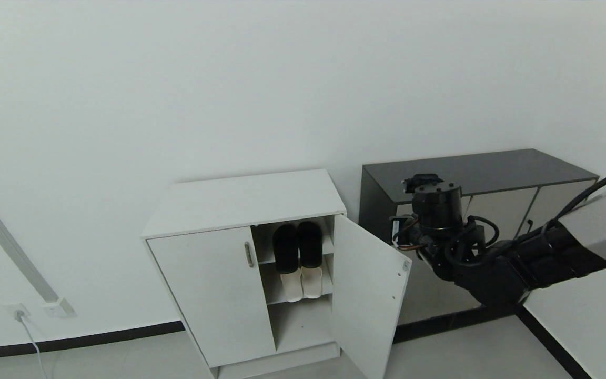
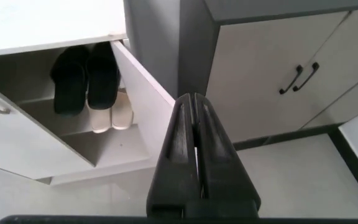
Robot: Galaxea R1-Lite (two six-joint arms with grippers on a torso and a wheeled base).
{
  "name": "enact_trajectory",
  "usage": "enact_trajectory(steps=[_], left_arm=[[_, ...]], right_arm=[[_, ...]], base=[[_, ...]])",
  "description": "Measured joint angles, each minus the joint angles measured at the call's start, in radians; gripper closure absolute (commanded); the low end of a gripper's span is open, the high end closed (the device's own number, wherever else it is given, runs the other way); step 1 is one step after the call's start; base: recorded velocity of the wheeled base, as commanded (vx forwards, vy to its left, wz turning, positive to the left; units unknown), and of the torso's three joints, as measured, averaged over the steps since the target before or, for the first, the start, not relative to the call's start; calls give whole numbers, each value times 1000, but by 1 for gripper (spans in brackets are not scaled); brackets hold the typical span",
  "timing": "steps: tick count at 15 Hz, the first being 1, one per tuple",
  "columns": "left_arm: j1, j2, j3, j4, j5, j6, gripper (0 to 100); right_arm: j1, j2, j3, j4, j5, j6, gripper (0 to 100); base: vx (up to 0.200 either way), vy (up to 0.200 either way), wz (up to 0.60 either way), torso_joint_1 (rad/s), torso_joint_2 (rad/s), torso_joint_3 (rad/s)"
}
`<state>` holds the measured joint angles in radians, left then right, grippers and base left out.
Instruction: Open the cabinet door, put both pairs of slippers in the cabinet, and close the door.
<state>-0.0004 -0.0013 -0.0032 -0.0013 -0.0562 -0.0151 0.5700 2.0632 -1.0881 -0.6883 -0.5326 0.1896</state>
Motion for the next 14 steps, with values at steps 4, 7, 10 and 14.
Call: enact_trajectory(steps=[4,7,10,14], left_arm=[[0,0,0,0,0,0,100],[0,0,0,0,1,0,100],[0,0,0,0,1,0,100],[0,0,0,0,0,0,100]], right_arm=[[-61,74,-55,-1,46,0,100],[-96,132,-91,-3,60,2,100],[-117,181,-112,-6,86,5,100],[-123,234,-130,-6,100,7,100]], base=[[0,0,0,0,0,0],[0,0,0,0,0,0],[0,0,0,0,0,0],[0,0,0,0,0,0]])
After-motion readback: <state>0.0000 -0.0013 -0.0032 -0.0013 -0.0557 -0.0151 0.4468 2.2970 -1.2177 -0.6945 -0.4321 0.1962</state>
